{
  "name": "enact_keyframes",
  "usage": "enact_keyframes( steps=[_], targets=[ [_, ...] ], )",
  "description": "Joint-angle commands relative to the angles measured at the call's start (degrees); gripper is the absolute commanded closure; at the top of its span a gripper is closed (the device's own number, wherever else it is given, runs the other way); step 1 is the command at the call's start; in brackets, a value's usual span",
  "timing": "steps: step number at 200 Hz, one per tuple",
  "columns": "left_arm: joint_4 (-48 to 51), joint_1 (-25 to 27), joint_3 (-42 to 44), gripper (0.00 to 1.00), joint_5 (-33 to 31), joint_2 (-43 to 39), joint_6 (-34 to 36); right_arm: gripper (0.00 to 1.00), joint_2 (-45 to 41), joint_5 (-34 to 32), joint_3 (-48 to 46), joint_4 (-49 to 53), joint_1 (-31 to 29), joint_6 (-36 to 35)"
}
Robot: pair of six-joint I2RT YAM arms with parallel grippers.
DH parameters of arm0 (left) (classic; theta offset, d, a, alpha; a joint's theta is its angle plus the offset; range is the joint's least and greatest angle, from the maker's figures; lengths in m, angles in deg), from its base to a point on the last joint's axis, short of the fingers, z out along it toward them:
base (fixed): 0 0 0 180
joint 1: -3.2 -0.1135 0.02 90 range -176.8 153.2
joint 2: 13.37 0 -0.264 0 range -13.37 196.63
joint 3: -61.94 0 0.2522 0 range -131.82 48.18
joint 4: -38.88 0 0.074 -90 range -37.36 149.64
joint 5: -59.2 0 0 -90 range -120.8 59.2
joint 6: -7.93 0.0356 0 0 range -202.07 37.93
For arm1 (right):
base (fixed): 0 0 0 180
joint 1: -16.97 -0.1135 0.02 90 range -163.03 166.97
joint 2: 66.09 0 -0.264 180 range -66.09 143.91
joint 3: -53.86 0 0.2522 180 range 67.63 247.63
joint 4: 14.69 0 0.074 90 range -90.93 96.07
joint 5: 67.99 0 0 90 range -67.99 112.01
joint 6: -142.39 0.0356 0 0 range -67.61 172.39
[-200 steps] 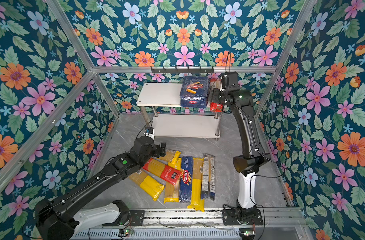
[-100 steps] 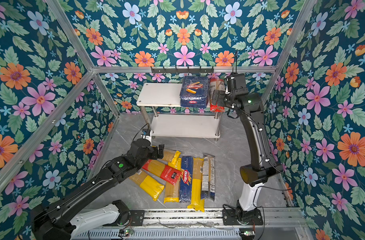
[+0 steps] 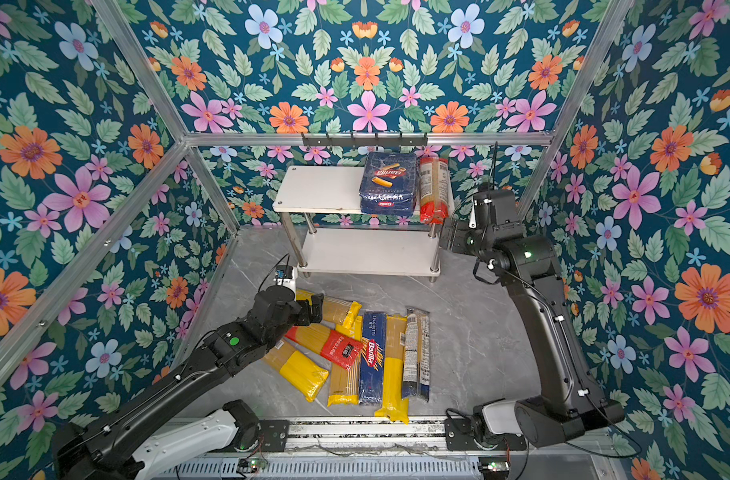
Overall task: Place and organize the pasta boxes and bags onto the shelf
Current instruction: 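Stand the pack beside the Barilla box, open the right gripper, withdraw, then lower the right gripper to the packs while the left nears the yellow bag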
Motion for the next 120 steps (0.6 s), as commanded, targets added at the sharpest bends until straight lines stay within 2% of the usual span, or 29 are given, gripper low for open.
enact_keyframes(
  steps=[1,52,120],
  targets=[
    [0.8,-0.1,1.0,0.0,-0.8,-1.2,-2.0,0.01,-3.1,1.1,-4.3,-0.4,0.0,1.2],
    [0.2,0.0,5.4,0.01,0.2,-2.8,-5.8,0.01,-12.2,2.9,-19.3,-1.6,0.0,3.7],
    [1.4,-0.1,10.6,0.02,-0.9,-6.4,-10.6,0.01,-19.9,7.7,-31.9,-2.0,-0.1,6.6]
  ],
)
